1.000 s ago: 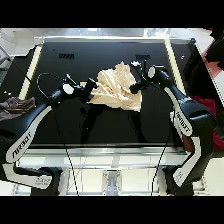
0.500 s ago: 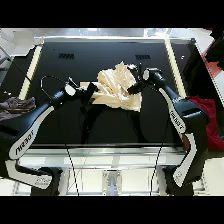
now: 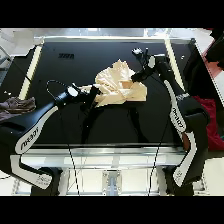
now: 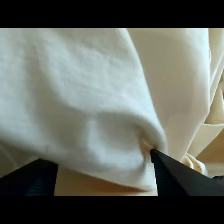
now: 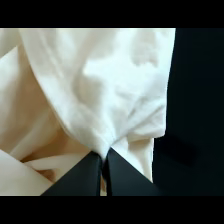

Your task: Fold the shirts.

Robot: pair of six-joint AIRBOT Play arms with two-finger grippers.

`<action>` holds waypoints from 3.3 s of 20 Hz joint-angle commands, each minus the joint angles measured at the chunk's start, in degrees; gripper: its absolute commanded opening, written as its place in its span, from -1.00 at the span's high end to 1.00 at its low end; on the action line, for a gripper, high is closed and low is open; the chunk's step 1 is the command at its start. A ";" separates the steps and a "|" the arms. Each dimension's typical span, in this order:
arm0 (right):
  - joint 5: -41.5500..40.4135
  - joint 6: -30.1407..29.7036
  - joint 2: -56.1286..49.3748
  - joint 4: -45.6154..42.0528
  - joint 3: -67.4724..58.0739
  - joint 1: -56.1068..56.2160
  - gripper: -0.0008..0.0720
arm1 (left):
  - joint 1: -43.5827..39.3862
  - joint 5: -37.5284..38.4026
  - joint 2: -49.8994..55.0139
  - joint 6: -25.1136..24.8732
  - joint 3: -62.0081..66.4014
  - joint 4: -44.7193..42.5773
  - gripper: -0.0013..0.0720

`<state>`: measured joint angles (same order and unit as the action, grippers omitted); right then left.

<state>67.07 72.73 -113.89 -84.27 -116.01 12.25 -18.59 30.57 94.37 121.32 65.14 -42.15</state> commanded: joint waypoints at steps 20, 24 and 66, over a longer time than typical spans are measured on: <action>4.15 0.26 0.07 3.41 -1.60 0.52 0.93 | -6.67 -18.12 3.54 2.56 0.13 16.31 0.28; 7.58 0.26 1.40 -1.03 -1.62 0.52 0.93 | -6.01 -18.43 1.70 2.29 0.24 16.28 0.94; -12.55 10.54 14.82 21.53 -1.75 -10.05 -0.20 | 38.69 15.08 -17.11 -79.84 4.87 51.19 -0.03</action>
<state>43.83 83.20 -103.68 -59.66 -117.71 6.17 12.60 41.60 81.95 59.24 68.77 -4.03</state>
